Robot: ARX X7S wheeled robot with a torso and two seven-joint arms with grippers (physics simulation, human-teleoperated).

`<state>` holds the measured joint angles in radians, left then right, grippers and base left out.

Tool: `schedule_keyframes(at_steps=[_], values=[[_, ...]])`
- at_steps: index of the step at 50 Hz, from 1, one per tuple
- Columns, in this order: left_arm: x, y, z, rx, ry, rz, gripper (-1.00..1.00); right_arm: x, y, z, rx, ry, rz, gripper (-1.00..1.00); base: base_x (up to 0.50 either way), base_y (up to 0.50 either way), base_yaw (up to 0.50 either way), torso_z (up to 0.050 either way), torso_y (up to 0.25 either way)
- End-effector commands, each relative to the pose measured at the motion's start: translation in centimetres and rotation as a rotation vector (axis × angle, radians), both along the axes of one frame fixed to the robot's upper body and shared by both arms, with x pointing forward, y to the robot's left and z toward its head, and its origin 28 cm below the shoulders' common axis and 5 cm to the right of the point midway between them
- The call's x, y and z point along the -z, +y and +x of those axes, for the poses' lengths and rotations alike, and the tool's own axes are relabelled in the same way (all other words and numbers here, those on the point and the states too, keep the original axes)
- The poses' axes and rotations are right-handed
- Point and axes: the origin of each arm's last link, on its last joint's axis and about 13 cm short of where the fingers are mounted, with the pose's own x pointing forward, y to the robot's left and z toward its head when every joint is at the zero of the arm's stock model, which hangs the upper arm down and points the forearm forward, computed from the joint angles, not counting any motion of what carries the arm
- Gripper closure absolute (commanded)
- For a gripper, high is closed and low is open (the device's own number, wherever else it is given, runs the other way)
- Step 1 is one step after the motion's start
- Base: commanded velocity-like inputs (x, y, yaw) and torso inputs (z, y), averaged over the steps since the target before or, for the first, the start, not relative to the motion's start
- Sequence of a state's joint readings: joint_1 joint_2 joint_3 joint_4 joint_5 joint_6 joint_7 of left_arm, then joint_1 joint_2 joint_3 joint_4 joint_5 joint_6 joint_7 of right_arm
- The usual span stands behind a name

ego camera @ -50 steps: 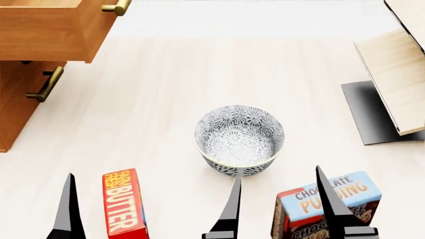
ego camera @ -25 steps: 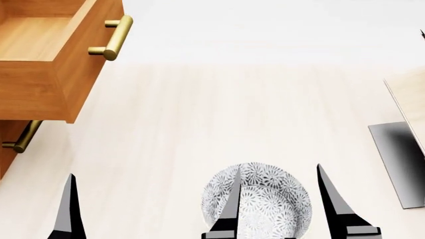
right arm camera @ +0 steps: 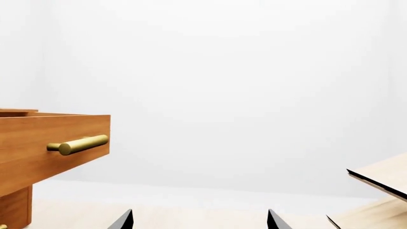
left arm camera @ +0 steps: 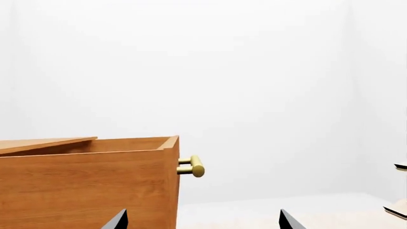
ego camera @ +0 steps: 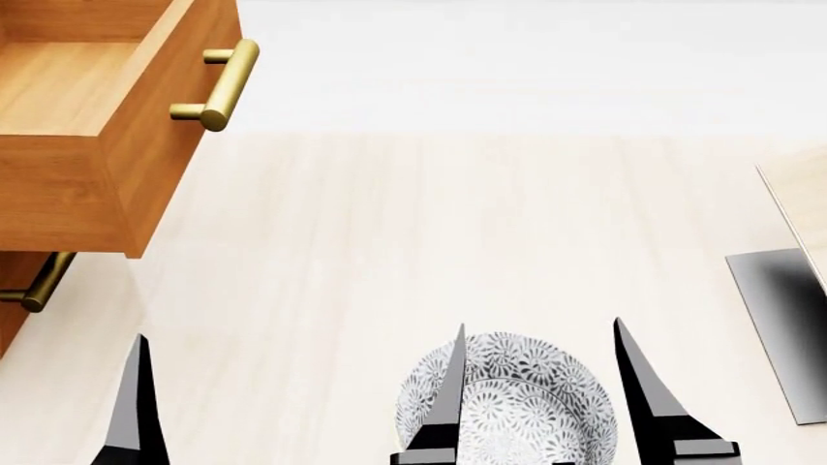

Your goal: Close the top drawer of the cabinet.

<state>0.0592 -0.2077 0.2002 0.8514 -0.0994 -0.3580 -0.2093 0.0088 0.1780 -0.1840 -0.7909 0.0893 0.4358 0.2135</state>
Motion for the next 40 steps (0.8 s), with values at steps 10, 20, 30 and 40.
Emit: schedule_keyframes(at_steps=[10, 20, 30, 40], values=[[-2.7, -2.7, 4.9, 0.102, -0.026, 0.03, -1.0, -0.3, -0.1, -0.2, 0.001, -0.007, 0.013, -1.0, 0.0, 0.0, 0.0, 0.0, 0.0], [-5.2, -4.3, 10.2, 0.137, -0.016, 0.028, -1.0, -0.9, -0.2, -0.4, -0.002, -0.023, 0.027, -1.0, 0.0, 0.0, 0.0, 0.0, 0.0], [-6.6, -7.0, 14.8, 0.22, 0.022, 0.125, -1.0, -1.3, -0.2, -0.7, -0.011, -0.036, 0.038, -1.0, 0.0, 0.0, 0.0, 0.0, 0.0], [-6.7, -9.7, 24.4, 0.178, 0.236, 0.246, -1.0, -2.8, -1.6, -1.4, 0.032, -0.076, 0.098, -1.0, 0.0, 0.0, 0.0, 0.0, 0.0]])
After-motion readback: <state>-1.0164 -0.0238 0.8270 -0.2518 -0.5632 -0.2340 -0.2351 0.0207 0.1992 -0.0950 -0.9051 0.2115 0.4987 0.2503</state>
